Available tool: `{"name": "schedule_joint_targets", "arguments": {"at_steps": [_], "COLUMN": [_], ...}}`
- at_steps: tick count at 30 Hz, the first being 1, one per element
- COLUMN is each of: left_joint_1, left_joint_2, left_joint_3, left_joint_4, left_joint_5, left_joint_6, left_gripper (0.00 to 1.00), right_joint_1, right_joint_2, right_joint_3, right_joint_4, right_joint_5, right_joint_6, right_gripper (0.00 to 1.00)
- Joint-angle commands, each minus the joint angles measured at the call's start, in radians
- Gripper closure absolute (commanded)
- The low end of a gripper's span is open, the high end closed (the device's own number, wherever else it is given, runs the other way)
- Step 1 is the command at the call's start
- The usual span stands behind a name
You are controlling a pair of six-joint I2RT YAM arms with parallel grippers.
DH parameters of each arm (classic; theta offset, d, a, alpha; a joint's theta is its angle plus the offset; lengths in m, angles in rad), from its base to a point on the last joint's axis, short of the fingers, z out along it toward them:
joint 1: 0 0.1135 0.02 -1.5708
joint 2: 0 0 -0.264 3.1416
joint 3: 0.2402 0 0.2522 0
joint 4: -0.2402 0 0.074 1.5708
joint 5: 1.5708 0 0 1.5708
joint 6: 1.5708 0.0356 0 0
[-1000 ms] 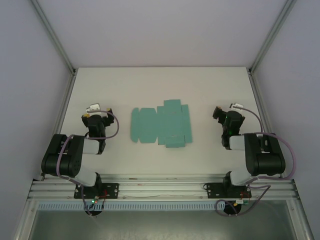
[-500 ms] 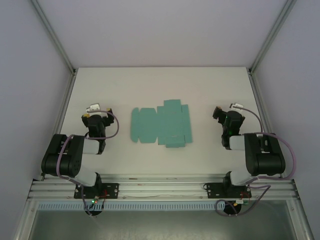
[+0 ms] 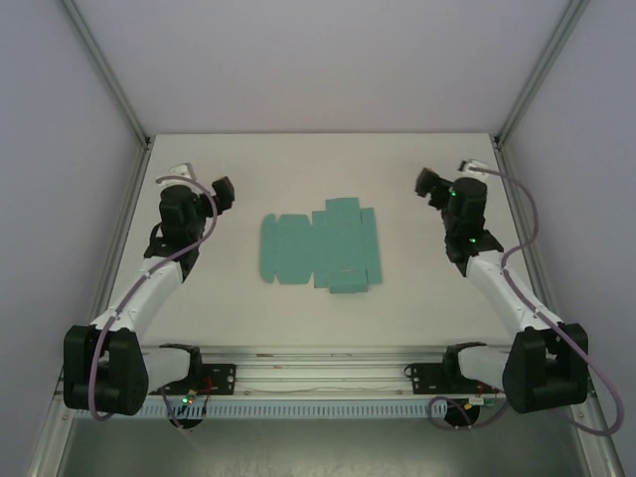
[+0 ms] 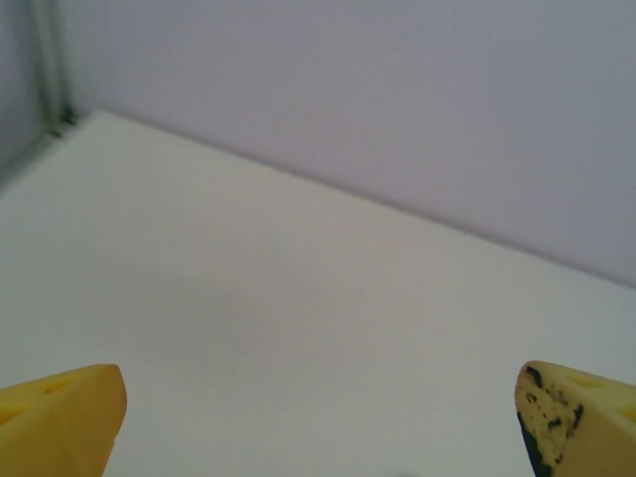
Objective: Assemble paper box
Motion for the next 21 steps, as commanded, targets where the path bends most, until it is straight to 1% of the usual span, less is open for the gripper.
{"name": "schedule_joint_targets", "arguments": {"at_steps": [1,2,3,6,7,10,13,16,21], "left_joint_1": [-0.070,-0.094,-0.111,-0.123,-0.123,-0.123,-0.126,-0.123,-0.123], "left_joint_2": [0.022,0.041,0.063,0.112,0.121,0.155,0.203,0.260,0.330], "left_joint_3": [0.051,0.070,0.085,0.088,0.080,0.053,0.049,0.053,0.056], "left_joint_4": [-0.268,-0.306,-0.337,-0.366,-0.366,-0.347,-0.331,-0.304,-0.233], "left_joint_5": [0.109,0.098,0.110,0.174,0.177,0.206,0.220,0.266,0.358], "left_joint_6": [-0.090,-0.089,-0.090,-0.103,-0.108,-0.112,-0.114,-0.111,-0.115], "left_gripper": [0.00,0.00,0.00,0.00,0.00,0.00,0.00,0.00,0.00], "right_joint_1": [0.110,0.139,0.169,0.242,0.259,0.277,0.276,0.273,0.262], "right_joint_2": [0.067,0.101,0.147,0.287,0.329,0.450,0.539,0.605,0.667], "right_joint_3": [0.078,0.102,0.129,0.191,0.208,0.244,0.263,0.272,0.238], "right_joint_4": [-0.297,-0.326,-0.360,-0.400,-0.407,-0.421,-0.442,-0.453,-0.432], "right_joint_5": [-0.061,-0.089,-0.121,-0.219,-0.233,-0.274,-0.236,-0.227,-0.233], "right_joint_6": [0.107,0.133,0.164,0.189,0.207,0.252,0.276,0.291,0.315], "right_gripper": [0.03,0.07,0.13,0.28,0.34,0.48,0.56,0.61,0.63]}}
